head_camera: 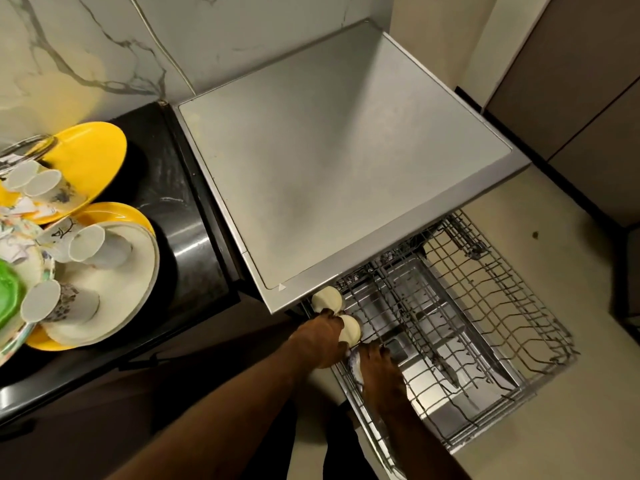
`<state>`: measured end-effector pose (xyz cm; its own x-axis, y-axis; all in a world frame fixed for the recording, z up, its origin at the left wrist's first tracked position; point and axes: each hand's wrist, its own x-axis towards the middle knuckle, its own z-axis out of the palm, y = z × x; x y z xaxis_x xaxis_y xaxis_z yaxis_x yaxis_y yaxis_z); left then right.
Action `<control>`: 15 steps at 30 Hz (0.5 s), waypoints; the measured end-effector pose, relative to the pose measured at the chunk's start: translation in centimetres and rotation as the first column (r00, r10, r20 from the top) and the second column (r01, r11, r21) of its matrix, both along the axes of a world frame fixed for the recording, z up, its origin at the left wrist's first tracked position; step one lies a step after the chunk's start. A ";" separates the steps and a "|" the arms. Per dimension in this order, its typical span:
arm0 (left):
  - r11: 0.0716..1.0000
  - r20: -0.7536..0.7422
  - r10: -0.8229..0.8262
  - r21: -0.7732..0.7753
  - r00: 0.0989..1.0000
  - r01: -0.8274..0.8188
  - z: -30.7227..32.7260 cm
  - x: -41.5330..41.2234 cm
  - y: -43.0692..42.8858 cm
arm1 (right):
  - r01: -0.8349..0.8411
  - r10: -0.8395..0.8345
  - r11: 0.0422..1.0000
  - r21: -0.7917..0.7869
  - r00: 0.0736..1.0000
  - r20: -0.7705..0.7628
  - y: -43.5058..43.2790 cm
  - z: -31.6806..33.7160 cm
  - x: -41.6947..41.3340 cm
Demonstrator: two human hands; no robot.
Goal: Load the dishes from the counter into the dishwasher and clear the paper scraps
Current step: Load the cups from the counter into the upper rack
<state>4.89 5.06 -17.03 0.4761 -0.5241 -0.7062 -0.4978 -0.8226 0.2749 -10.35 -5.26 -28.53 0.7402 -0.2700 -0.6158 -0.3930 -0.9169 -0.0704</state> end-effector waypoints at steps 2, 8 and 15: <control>1.000 0.011 -0.018 0.011 1.000 0.018 0.2 0.1 -0.3 | -0.021 0.021 1.000 -0.014 0.999 0.026 -0.1 -0.6 0.1; 0.997 0.050 -0.079 0.008 0.996 0.079 0.2 -0.2 -0.6 | -0.030 0.031 0.999 -0.023 0.999 0.037 -0.5 -2.1 0.4; 0.985 0.089 -0.173 0.027 0.981 0.171 0.1 -0.5 -1.1 | -0.048 0.049 0.999 -0.015 0.996 0.080 -0.6 -2.5 0.6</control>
<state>4.43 3.97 -16.91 0.4426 -0.5907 -0.6747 -0.6543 -0.7272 0.2074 -9.80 -5.82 -31.04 0.7992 -0.2404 -0.5509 -0.3420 -0.9356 -0.0879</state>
